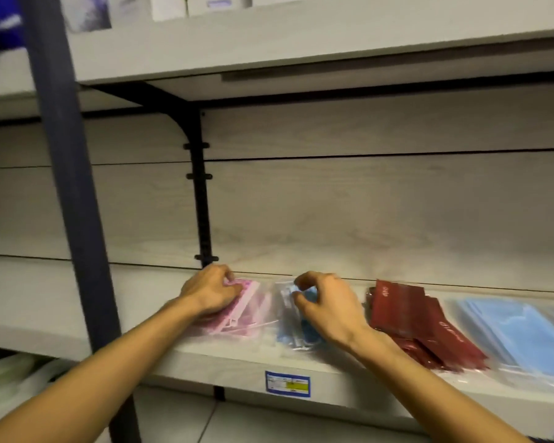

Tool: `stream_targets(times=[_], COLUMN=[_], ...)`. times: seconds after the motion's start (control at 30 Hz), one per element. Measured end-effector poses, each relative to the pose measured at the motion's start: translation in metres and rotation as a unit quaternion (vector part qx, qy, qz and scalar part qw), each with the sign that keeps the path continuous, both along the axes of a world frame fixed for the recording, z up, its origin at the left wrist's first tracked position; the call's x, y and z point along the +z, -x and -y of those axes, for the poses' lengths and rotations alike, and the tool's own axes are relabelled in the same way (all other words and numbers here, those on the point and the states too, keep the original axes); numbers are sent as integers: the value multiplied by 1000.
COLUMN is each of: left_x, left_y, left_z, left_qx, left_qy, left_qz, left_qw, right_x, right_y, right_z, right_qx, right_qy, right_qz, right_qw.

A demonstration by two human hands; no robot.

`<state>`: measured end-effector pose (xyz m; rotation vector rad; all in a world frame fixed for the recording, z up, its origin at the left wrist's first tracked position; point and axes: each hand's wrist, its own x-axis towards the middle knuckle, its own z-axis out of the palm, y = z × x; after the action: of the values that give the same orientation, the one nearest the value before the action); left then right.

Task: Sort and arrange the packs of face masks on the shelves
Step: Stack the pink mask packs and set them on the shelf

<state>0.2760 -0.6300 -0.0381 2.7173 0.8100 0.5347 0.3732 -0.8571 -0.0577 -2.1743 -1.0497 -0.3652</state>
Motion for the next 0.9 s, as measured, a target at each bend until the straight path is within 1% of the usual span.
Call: stream_targets(times=[0.1,0.2,0.23,0.4,0.5,0.53,0.67,0.8,0.9], left_x=[-5,-11,-13,-13,-14,-15,-22,-22,-22], left_y=[15,20,20,19,16,13,2,-17,-28], left_z=[-34,-51,-55,-71,-79,-82,-87,-89,-91], left_qx=[41,46,48,50,39,34,8,-20,-30], left_qy=[41,146,156,113,91,96,153,231,269], left_qz=[-33,-50,-51,-82,-81,-81,-44,14,51], left_qw=[998,987,985,989,992,992,987,973,961], right_x=[1,1,1,-8,-12,-12,-12,-3,4], right_y=[16,27,30,30,25,24,18,9,-1], right_z=[-31,-62,-71,-92,-91,-91,-96,-107,-117], right_qx=[14,2,-12,-73,-88,-92,-100,-117,-128], right_qy=[61,118,134,214,208,198,163,164,181], right_qz=[20,21,23,24,16,14,1,7,18], right_qw=[998,993,991,974,974,976,982,979,975])
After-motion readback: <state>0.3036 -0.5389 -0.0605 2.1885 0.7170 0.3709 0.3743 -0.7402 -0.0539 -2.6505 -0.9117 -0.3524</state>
